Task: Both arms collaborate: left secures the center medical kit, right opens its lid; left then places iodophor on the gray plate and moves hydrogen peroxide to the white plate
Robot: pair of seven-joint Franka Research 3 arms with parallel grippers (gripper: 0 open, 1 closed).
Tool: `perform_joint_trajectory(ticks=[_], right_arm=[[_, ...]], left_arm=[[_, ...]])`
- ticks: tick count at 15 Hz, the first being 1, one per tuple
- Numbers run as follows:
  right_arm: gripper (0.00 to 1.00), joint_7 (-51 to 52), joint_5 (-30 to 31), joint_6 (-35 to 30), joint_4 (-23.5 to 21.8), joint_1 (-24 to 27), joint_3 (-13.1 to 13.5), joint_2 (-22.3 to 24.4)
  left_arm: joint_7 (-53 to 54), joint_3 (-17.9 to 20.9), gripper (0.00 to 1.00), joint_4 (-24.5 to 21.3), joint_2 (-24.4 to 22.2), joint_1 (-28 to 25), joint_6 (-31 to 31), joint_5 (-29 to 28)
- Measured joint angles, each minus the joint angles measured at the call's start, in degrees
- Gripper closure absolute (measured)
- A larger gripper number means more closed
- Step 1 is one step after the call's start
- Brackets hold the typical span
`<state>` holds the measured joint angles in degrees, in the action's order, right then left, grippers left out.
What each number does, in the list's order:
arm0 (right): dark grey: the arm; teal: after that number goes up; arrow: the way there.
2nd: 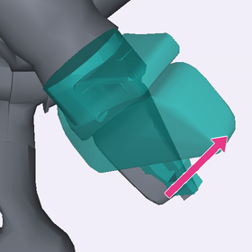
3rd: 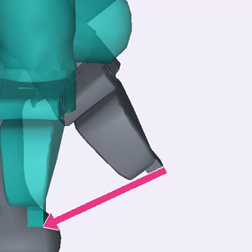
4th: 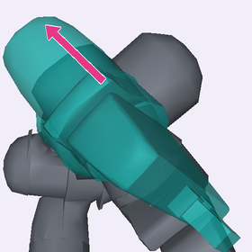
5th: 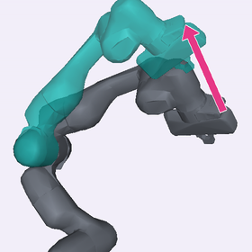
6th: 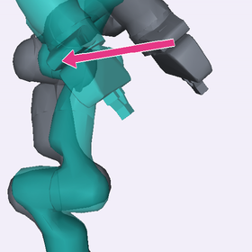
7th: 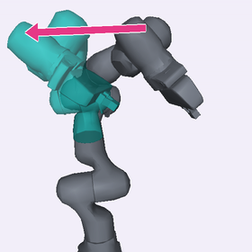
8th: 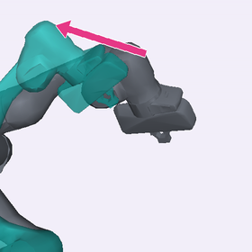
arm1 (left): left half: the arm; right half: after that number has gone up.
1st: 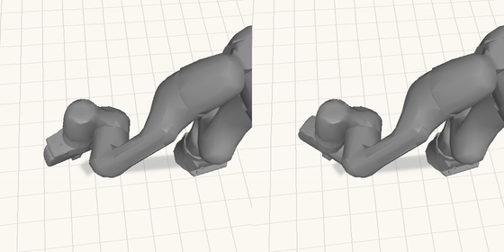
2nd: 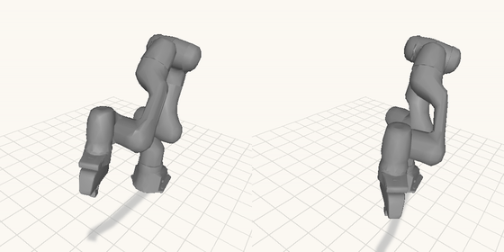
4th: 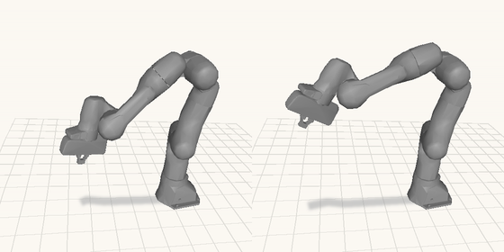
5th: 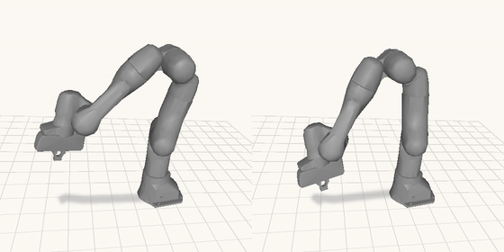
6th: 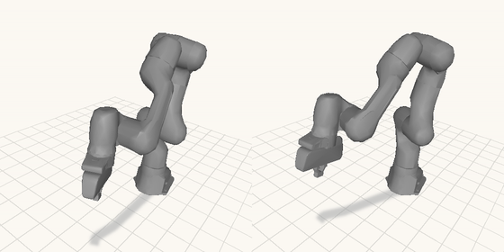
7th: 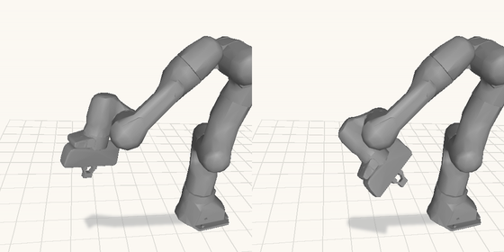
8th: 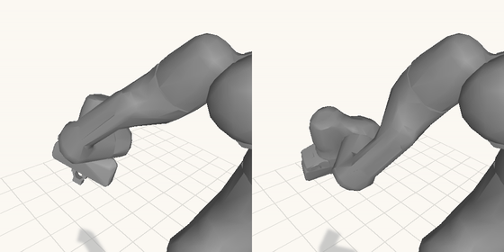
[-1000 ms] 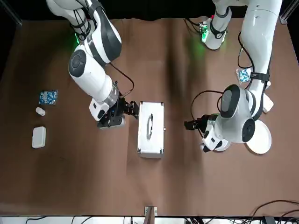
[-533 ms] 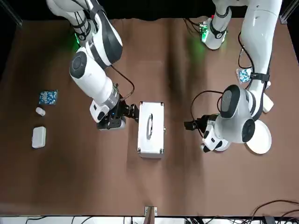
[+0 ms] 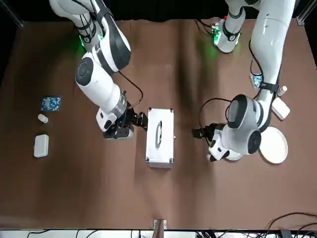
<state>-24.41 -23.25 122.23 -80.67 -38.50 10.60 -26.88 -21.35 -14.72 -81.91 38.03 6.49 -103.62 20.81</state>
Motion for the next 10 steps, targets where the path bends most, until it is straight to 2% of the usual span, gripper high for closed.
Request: perform_joint_trajectory(ticks=[4,10], right_arm=[[0.21,0.0,0.0,0.0,0.0,0.0,0.0,0.0],[0.21,0.0,0.0,0.1,0.0,0.0,0.0,0.0]], left_arm=[[-9.8,0.0,0.0,0.0,1.6,2.0,-4.1,0.0],[-36.1,0.0,0.0,0.0,2.2,2.5,-10.3,0.0]])
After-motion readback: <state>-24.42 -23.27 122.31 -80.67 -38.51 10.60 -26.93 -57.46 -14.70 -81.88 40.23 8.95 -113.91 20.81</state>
